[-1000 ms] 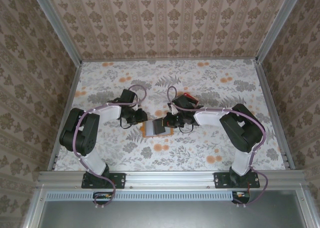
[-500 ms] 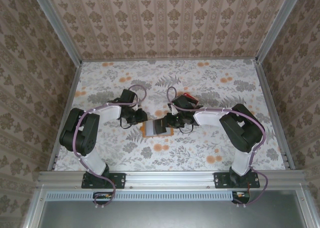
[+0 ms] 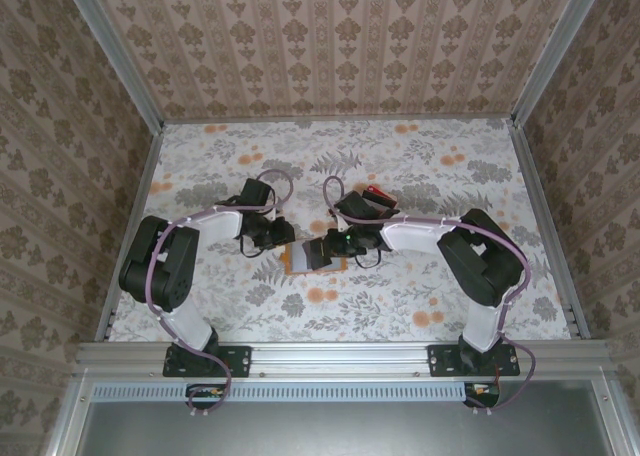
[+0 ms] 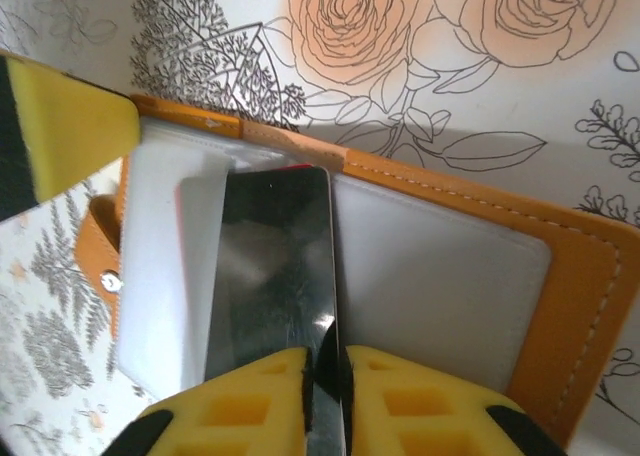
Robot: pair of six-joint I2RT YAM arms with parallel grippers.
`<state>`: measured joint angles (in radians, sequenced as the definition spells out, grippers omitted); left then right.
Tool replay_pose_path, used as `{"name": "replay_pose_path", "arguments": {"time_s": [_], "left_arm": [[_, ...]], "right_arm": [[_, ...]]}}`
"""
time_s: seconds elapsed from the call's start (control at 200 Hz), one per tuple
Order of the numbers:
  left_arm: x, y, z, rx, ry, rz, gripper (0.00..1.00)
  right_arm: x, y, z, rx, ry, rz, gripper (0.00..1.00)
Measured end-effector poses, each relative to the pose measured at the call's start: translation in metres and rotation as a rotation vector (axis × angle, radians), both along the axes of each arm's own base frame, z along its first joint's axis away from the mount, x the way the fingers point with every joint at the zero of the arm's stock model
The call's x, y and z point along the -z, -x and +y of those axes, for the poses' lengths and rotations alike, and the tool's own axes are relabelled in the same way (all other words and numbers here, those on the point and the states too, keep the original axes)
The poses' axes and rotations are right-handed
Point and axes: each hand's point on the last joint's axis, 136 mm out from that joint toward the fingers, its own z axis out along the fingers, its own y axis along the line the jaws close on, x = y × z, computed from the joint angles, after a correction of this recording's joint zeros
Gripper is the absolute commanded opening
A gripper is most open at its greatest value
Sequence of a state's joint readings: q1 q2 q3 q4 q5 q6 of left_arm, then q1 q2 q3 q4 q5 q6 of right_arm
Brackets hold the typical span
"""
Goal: Put the credit cards into the card holder
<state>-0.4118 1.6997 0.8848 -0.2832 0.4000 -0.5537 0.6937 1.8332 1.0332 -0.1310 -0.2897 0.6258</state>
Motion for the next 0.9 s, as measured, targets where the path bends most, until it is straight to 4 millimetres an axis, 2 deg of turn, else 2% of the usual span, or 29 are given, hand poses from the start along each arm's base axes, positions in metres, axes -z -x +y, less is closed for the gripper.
{"name": "replay_pose_path", "arguments": {"time_s": [0.165,0.39,0.53,0.605,0.715,0.9], "left_arm": [[0.0,0.0,0.0,0.0,0.0,0.0,0.23],[0.001,0.0,0.0,0.0,0.002,-0.001,0.23],[0.001,0.0,0.0,0.0,0.005,-0.001,0.23],[0.001,0.0,-0.001,0.0,0.005,0.0,0.23],[0.001,0.001,-0.001,0.001,0.009,-0.001,0.23],[0.001,0.001,-0.002,0.003,0.014,-0.002,0.23]], "right_arm": [[0.007,0.001,-0.008,0.001,0.064,-0.016,0.03],[0.007,-0.002,-0.012,0.004,0.085,-0.036,0.0],[0.005,-0.001,-0.013,0.005,0.088,-0.036,0.17],[0.004,-0.001,-0.015,0.011,0.094,-0.033,0.31],[0.002,-0.001,-0.015,0.003,0.098,-0.046,0.4],[-0.006,-0.004,-0.011,-0.016,0.138,-0.062,0.5]]}}
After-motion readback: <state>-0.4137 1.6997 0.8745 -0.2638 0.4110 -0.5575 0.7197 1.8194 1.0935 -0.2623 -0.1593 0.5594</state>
